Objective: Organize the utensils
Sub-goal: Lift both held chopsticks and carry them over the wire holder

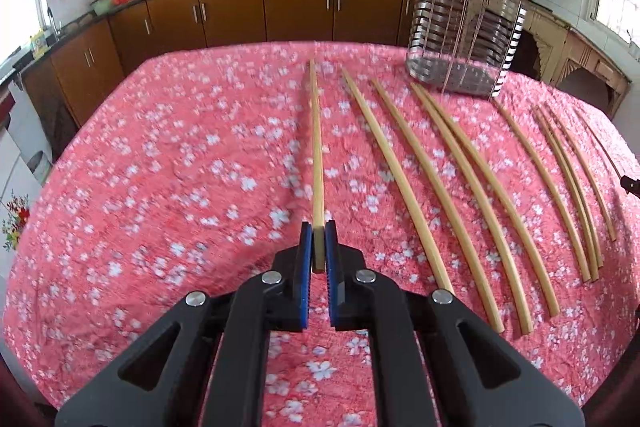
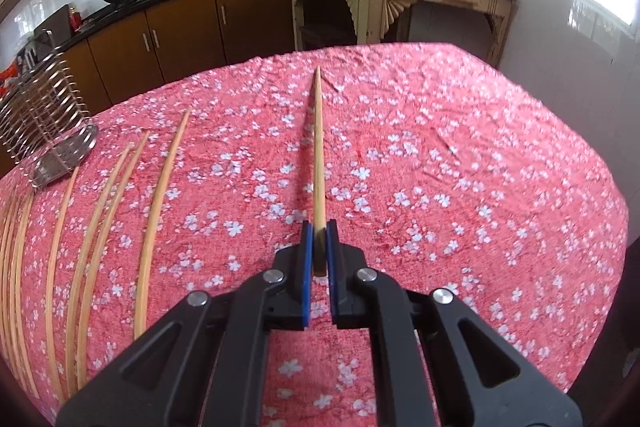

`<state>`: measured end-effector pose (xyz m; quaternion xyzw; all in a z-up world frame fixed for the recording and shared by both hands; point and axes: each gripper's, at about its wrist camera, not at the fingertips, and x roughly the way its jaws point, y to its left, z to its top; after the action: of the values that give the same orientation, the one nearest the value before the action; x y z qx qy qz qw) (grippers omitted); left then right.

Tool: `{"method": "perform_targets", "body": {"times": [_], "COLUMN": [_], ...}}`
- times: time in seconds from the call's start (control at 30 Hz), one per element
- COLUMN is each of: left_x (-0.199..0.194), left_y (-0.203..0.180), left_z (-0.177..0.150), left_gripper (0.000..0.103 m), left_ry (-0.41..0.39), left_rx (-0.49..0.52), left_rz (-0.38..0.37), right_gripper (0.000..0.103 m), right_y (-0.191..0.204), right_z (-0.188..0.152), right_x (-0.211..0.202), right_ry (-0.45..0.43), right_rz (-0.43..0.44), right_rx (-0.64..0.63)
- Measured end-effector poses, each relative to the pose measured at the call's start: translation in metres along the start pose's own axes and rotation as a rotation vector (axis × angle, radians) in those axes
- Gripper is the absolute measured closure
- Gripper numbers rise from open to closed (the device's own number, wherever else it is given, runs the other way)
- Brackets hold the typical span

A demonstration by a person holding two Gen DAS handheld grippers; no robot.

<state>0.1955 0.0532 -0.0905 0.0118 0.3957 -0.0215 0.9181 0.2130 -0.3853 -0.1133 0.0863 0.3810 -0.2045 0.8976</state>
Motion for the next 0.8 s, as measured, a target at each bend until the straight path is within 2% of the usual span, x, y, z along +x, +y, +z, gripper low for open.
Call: {"method": "perform_targets", "body": {"times": [0.27,0.43,0.6,0.8], "left_x": [-0.048,-0.073,-0.088,-0.097], "left_y": [0.007,0.014,0.021,0.029], "left_z": [0.015,0.031,0.053,0.082], "left_gripper": [0.097,0.097,0.097,0.097], "left_ry": [-0.176,-0.290,-0.376,-0.439], "left_rx": [0.011,-0.027,-0.065,-0.102], "left_rz": [0.011,0.008,0.013,0.012], "right_gripper": [0.095,0.095,0.095,0.095], "right_y": [-0.001,0.000,0.003,0.006], "right_z": [0.010,0.026,0.044,0.069], "right_x": [-0.059,-0.093,-0.114,-0.134], "right_ry": [-0.194,-0.300,-0.366,-0.431], "right_rz": [0.017,0.044,0.075,0.098], "right_rx": [-0.020,-0.017,-0.011,-0.002]}}
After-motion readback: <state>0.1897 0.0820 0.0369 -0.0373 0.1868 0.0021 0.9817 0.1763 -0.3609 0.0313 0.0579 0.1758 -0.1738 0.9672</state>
